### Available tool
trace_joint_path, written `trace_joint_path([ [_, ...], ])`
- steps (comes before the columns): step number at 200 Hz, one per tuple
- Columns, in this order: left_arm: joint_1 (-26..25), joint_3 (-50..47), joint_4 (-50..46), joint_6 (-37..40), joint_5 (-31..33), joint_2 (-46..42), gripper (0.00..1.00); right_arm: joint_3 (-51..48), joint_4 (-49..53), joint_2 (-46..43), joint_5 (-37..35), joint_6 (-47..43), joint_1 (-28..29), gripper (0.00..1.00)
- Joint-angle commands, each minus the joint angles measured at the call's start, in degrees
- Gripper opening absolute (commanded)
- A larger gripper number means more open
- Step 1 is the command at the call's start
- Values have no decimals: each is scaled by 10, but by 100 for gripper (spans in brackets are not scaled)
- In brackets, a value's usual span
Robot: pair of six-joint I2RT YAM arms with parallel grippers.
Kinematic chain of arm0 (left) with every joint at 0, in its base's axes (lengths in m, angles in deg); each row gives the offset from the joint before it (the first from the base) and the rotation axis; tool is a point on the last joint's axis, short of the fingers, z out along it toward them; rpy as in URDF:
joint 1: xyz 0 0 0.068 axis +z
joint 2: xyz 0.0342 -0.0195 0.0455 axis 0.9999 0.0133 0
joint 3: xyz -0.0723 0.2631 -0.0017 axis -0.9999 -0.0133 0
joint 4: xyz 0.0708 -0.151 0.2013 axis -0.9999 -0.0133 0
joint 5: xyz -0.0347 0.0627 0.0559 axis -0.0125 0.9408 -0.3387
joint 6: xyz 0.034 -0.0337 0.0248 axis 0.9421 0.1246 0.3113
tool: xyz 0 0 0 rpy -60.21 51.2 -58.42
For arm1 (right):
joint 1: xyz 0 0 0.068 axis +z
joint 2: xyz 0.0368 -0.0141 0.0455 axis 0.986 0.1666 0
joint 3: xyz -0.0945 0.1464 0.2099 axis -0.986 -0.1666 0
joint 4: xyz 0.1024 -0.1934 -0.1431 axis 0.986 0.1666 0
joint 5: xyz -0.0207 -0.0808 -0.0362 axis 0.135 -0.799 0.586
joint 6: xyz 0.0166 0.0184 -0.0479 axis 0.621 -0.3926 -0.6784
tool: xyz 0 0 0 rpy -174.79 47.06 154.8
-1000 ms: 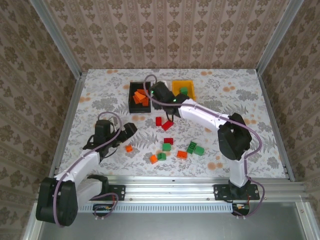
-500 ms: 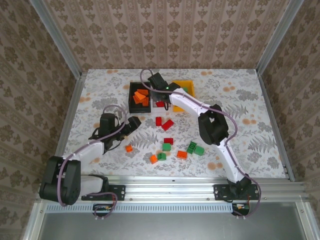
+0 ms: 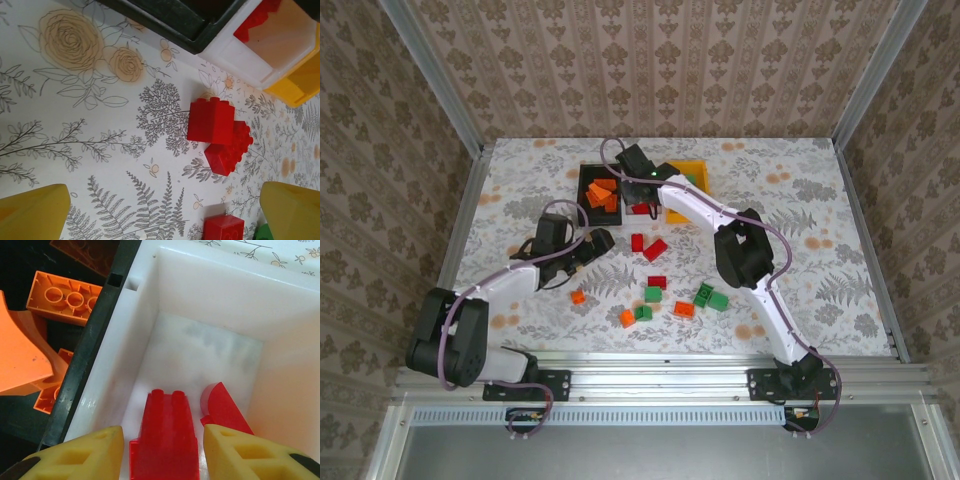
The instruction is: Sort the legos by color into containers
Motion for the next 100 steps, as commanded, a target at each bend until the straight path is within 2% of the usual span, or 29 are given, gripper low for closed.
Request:
trace_joint_path([
  [1,-7,16,-23,20,12,-8,100,15,16,-22,1,-14,-2,47],
  [24,-8,13,-31,25,19,-28,100,-34,-1,-68,2,-6,0,47],
  [70,-3,-4,-116,63,103,-112,100,-319,-135,-266,-10,51,34,56],
  [100,-1,-37,-170,68,137,-169,100,-406,-146,-298,-18,100,67,63],
])
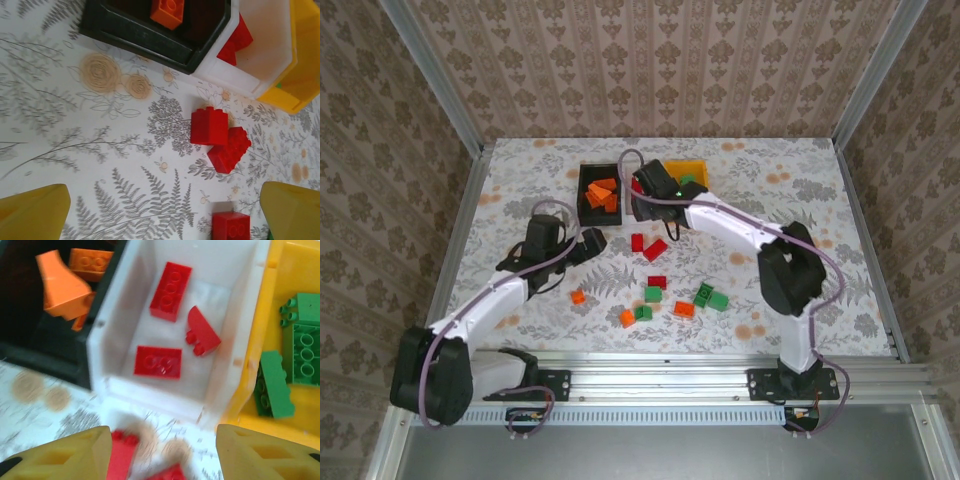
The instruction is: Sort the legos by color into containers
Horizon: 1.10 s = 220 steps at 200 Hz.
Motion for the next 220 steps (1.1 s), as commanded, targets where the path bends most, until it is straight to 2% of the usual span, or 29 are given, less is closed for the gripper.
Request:
trace_joint_path([
  [1,5,-33,-70,20,49,-39,100,-50,-35,-12,-17,52,29,63],
  [42,1,-129,-17,-34,32,-102,100,-42,-28,46,-19,76,54,66],
  [112,-1,-167,-93,-24,64,-203,100,8,-1,117,-21,89,55,65],
  [171,1,-167,-102,-15,62,-205,100,55,22,159,-27,80,56,54],
  [220,1,-161,-103,-10,58,-205,100,32,7,148,-35,85,61,50],
])
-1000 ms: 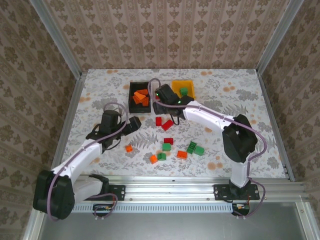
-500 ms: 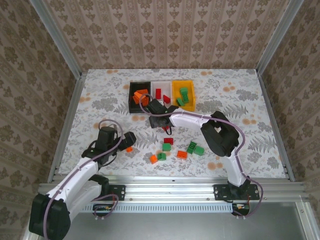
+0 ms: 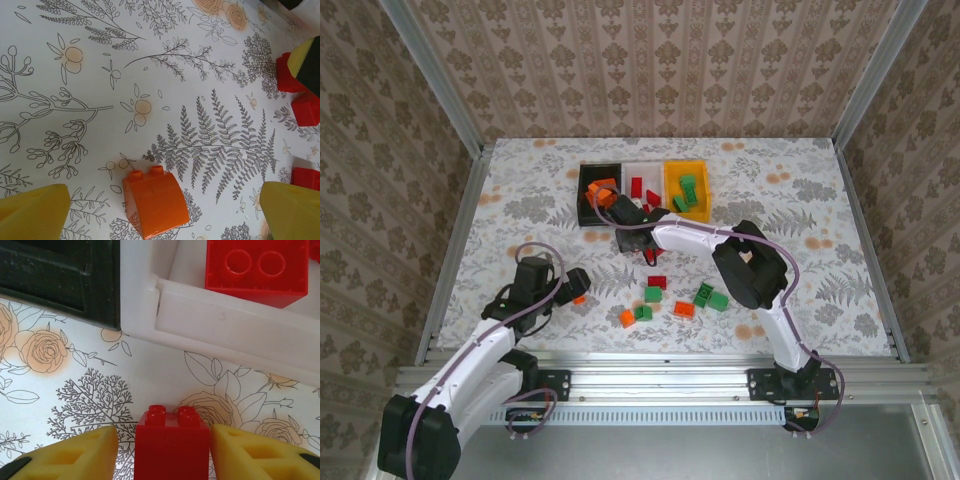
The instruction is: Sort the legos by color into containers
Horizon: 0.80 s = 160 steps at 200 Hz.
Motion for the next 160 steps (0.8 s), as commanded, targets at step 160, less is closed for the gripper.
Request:
trace_joint_path([
  [160,0,22,-13,14,4,4,100,-31,-29,-87,-58,-45,4,24],
])
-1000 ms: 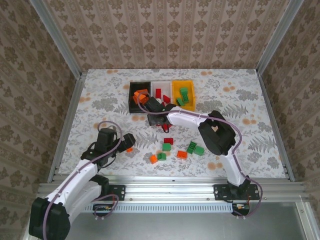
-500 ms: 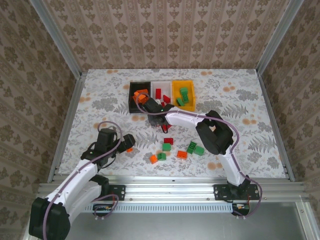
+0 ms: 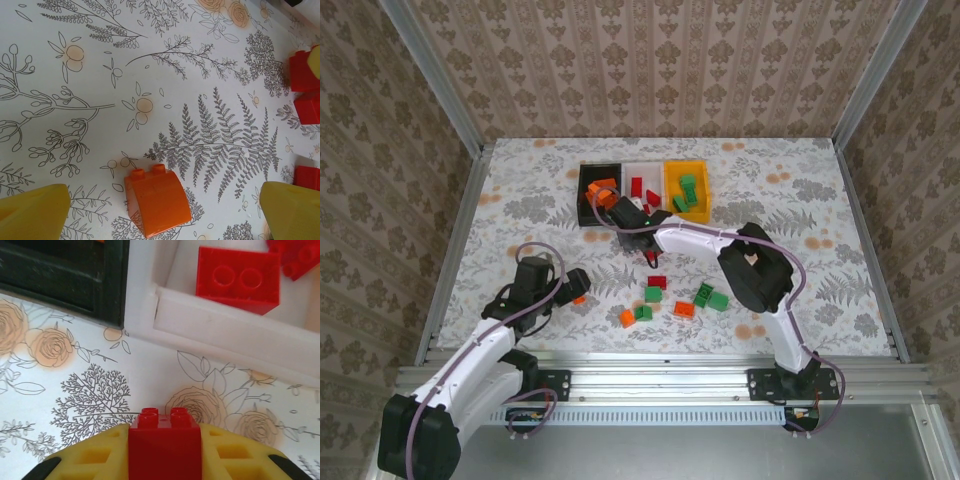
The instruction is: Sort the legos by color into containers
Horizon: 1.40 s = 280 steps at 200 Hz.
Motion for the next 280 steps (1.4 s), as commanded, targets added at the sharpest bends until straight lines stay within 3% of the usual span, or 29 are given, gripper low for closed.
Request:
trace_joint_path([
  [1,0,20,-9,10,4,1,100,-1,-13,-51,-30,-24,-4,24],
  [38,-1,28,-9,11,-3,7,100,59,-3,-36,-30,-56,-49,25],
  [135,1,73,-20,34,-6,57,100,315,79,138,17,-102,-127,26],
  [169,1,78,-15,31,-20,82,100,357,106,166,24,-107,-135,34],
  [183,0,78,-17,28,-23,90,100,361,108,166,23,-110,-137,44],
  [235,-14,100,-60,20,-19,89,100,344,99,110,36,-115,-135,50],
  [280,-43,111,-138,13,53,82,96,128,9,-59,52,-103,-122,54],
])
